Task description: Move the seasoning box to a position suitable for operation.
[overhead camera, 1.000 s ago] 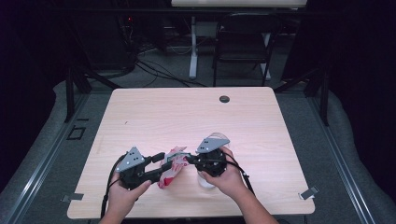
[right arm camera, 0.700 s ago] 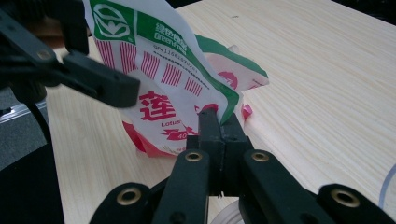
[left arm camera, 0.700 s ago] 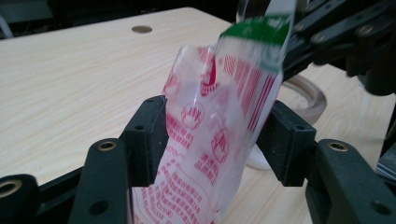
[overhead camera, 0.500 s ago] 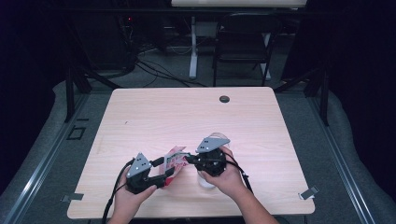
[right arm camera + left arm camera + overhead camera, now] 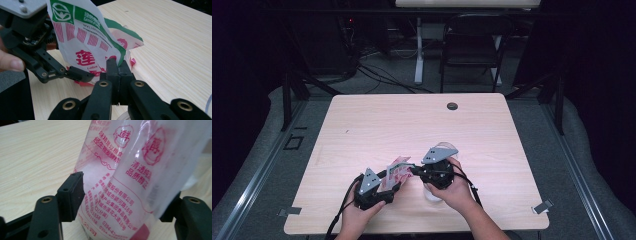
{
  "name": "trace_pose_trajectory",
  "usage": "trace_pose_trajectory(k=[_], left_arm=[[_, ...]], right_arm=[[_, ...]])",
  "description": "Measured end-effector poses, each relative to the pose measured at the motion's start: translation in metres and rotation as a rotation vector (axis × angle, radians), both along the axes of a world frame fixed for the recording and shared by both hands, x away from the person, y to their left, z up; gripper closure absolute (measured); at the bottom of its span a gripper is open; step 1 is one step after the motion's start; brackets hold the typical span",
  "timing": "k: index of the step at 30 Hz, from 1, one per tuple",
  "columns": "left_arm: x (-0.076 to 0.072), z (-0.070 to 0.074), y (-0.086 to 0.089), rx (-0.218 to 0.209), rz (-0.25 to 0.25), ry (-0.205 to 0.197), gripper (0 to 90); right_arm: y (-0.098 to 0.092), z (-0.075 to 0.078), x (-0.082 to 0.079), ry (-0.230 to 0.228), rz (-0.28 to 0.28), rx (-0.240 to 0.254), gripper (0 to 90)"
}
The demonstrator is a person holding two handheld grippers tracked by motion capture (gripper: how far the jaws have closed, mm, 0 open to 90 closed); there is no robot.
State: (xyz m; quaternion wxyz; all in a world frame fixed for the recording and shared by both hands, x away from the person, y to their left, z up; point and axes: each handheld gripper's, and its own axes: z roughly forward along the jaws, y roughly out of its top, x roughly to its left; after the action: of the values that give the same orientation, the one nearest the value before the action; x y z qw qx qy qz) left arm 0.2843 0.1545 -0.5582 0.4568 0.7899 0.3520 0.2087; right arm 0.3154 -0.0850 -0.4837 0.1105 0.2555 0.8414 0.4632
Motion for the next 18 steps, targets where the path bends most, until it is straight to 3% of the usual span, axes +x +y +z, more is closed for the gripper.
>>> trace_pose_trajectory(k=[4, 9, 12, 18], left_arm=[[0.001, -0.004, -0.003, 0.020, 0.017, -0.020, 30.5], [0.003, -0.008, -0.004, 0.029, 0.041, -0.013, 26.3], [0.001, -0.010, -0.005, 0.038, 0.073, 0.020, 25.8], [0.002, -0.011, -0.006, 0.047, 0.085, 0.030, 24.9]], right_arm=[[0.000, 0.000, 0.000, -0.001, -0.002, 0.001, 90.0], [0.000, 0.000, -0.001, -0.002, -0.002, 0.003, 90.0], [0.001, 0.000, -0.001, -0.004, 0.001, 0.004, 90.0], [0.000, 0.000, -0.002, -0.004, 0.001, 0.005, 90.0]])
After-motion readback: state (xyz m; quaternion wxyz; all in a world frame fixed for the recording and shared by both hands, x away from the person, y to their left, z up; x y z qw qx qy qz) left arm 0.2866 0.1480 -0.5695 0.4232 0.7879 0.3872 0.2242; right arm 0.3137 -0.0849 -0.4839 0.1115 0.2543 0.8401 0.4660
